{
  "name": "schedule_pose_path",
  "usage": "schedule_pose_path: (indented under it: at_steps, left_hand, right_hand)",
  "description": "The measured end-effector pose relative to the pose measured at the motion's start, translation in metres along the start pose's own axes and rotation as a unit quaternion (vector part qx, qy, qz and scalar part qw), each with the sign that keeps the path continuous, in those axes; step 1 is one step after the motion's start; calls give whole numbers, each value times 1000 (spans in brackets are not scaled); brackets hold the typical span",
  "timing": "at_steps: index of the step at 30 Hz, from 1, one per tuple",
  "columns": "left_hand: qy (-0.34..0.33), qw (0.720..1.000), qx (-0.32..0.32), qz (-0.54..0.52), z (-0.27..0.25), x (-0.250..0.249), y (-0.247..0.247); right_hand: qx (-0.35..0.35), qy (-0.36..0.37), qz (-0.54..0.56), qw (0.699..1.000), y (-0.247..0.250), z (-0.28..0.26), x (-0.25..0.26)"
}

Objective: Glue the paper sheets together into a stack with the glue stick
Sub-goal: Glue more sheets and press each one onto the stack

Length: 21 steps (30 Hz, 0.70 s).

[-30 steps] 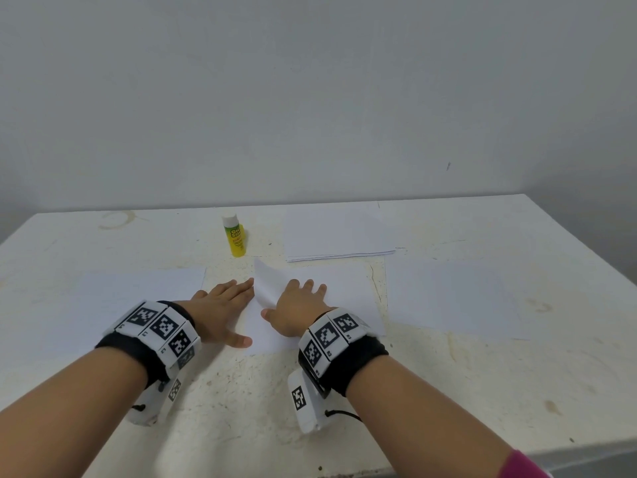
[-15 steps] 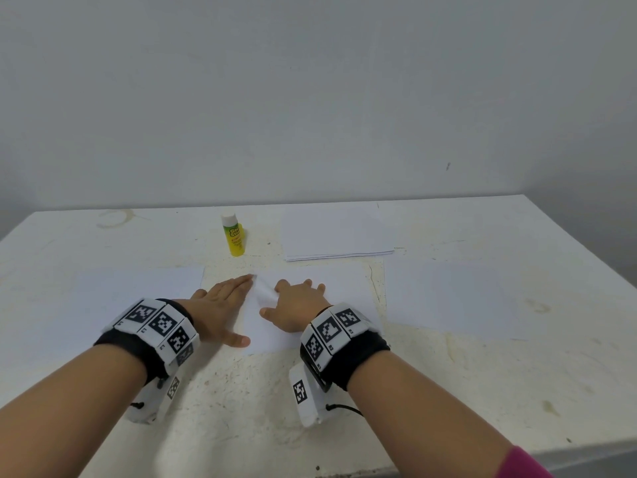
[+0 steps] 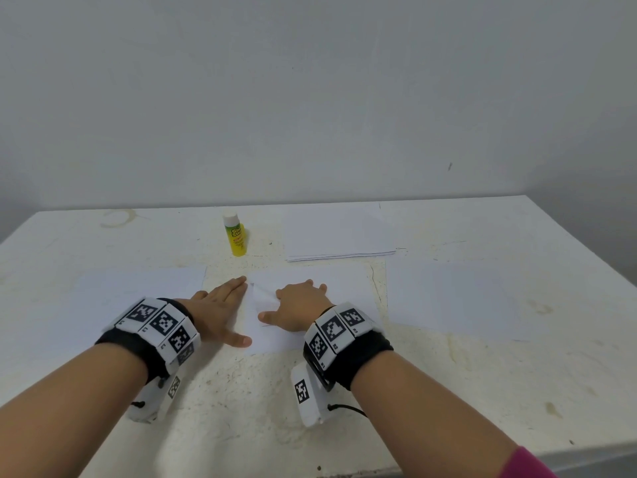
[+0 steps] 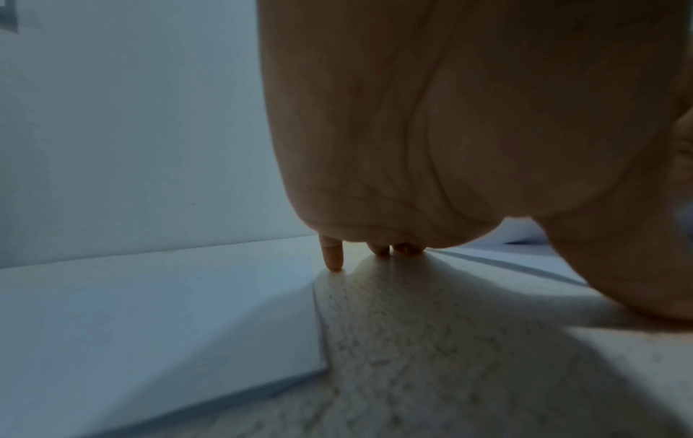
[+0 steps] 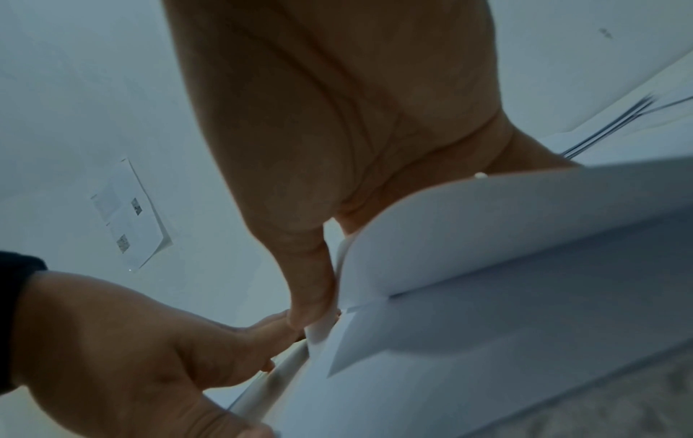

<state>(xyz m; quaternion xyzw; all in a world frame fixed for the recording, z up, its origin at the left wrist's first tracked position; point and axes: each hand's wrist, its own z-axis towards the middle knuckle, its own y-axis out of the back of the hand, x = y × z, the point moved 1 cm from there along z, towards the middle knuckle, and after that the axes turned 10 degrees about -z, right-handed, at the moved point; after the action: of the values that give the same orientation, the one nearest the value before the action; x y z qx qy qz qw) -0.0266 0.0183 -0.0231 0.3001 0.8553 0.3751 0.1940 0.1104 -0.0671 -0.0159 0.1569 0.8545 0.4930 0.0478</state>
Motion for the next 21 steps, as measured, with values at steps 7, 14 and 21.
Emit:
schedule_pose_path:
  at_steps: [7,14,21]
  left_hand:
    - [3,1000,-12,10,-3,-3,2]
    - [-7,1000,-9,8,-6,-3,6]
    - [-15,1000,-14,-12,-7,-1,8]
  right_hand:
    - [5,-7,-3,1000,-2,2,1]
    - [-9,-6,-34,999,-2,3,2]
    - [-5,-11,23,1000,0,-11,-2]
